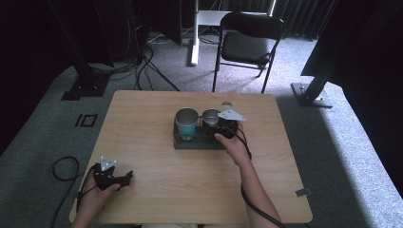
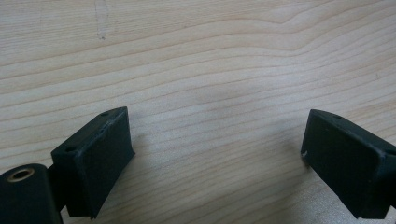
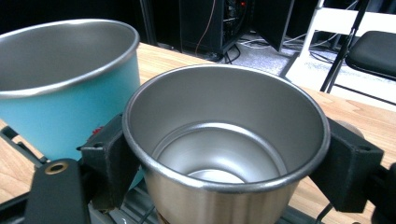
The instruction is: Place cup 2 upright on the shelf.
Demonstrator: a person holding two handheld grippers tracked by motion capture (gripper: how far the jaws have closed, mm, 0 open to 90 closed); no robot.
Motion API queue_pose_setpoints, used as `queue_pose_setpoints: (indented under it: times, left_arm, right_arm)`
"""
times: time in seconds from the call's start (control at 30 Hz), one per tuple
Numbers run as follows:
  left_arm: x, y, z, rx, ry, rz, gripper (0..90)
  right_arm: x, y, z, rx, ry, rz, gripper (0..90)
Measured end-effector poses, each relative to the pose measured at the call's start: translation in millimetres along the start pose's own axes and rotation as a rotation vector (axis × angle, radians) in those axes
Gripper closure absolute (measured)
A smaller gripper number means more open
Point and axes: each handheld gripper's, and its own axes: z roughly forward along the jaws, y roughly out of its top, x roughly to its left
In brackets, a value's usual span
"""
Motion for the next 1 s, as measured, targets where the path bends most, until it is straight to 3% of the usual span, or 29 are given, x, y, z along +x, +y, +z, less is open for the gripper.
queue_pose_setpoints:
  times: [0.73,1.0]
  left_arm:
    - [0.0,0.0,0.0,0.0,0.0,0.0,9.4]
    - [0.0,0.0,0.0,0.0,0.0,0.0,9.4]
  right_arm:
    - [-0.2,-10.5,5.0,0.029,-0.009,0.016,18.0]
    - [1.2,-9.6,1.7,0.067,0.017,-0.001,13.7]
